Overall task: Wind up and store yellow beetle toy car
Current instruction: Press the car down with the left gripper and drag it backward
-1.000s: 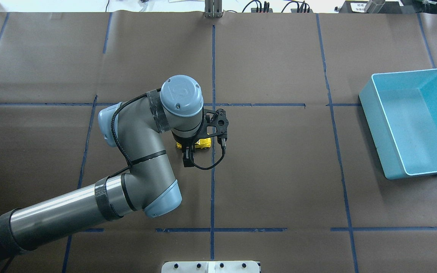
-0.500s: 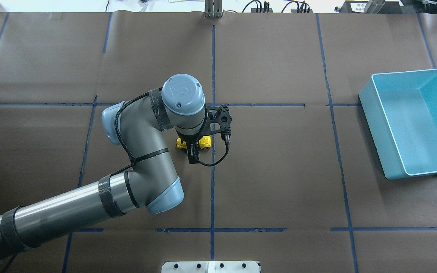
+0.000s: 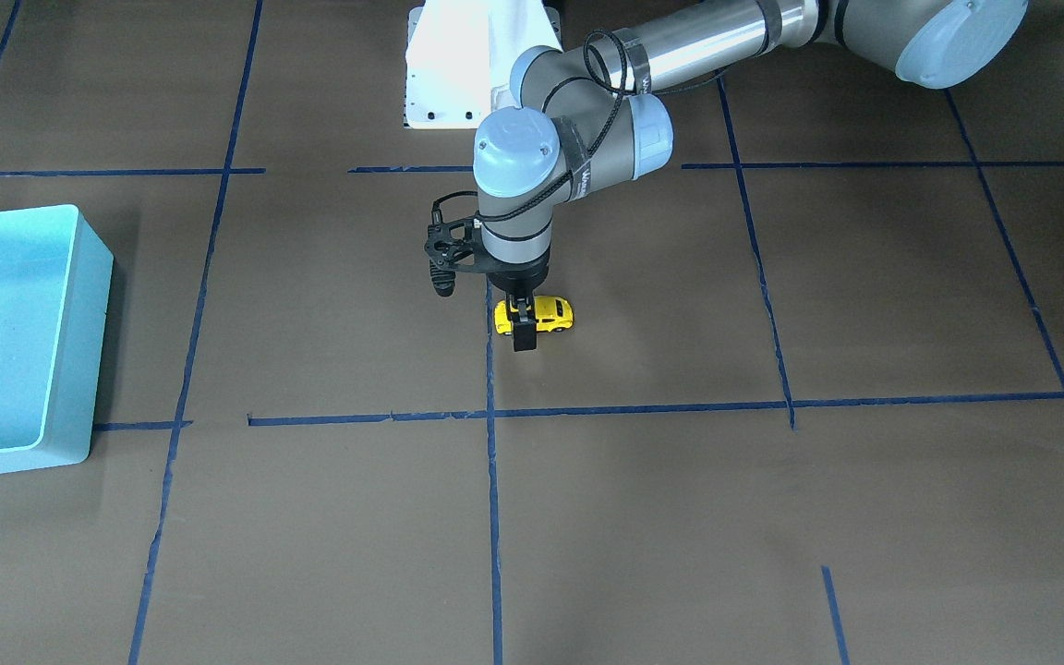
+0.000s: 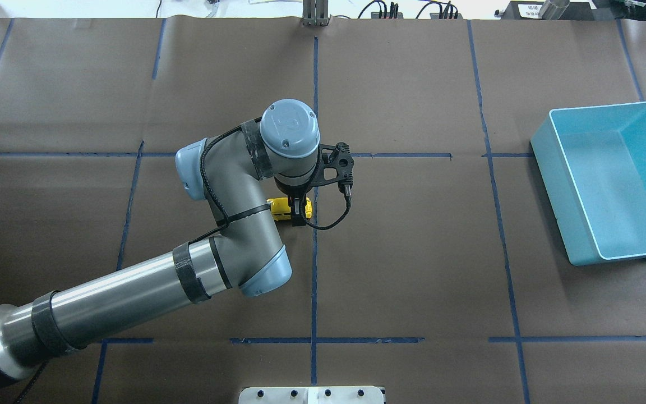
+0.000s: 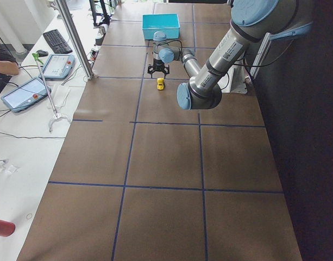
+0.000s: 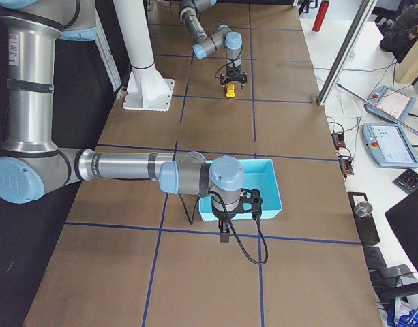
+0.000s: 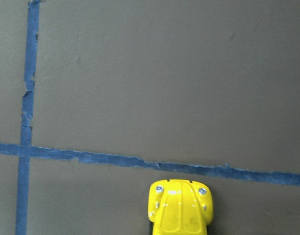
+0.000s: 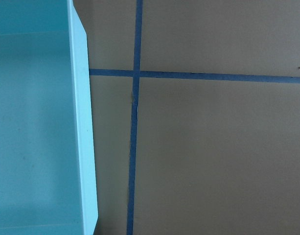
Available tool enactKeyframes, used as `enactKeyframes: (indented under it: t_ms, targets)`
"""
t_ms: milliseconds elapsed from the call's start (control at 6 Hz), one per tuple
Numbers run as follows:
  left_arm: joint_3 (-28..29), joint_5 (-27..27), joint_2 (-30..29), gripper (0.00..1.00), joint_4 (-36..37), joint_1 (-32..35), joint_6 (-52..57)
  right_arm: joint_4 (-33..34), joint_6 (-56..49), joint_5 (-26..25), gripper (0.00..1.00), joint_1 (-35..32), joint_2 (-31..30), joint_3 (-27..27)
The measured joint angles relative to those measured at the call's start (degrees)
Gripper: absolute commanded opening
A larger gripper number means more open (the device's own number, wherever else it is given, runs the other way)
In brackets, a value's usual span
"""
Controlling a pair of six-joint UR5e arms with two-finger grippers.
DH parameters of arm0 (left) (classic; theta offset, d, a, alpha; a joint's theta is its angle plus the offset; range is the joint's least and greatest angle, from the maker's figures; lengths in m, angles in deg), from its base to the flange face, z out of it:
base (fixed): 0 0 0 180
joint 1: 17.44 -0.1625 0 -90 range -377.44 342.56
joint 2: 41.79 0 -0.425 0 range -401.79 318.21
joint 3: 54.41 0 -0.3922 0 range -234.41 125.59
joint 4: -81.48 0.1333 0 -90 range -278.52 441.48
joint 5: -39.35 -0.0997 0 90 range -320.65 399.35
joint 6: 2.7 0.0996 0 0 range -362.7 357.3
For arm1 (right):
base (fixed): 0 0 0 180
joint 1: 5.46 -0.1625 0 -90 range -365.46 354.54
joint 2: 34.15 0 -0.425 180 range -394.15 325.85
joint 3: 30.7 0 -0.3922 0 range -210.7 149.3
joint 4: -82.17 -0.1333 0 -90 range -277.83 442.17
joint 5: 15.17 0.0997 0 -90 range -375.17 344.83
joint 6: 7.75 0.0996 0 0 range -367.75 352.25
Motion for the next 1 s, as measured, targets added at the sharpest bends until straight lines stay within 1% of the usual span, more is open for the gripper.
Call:
enactKeyframes:
  t_ms: [333, 667, 1000]
  targets:
    - [2.92, 0.4, -1.69, 0.99, -0.06, -0.01, 0.21, 0.0, -0.07, -0.11, 1.0, 0.0, 0.02, 0.0]
    - [3.83, 1.78, -2.52, 0.97, 0.46, -0.05, 0.23, 0.0, -0.2, -0.14, 1.0, 0.06, 0.14, 0.04]
    - [4.51, 3.07, -3.08, 0.96, 2.58, -0.16, 0.16, -0.02, -0.29, -0.14, 1.0, 0.06, 0.17, -0.02]
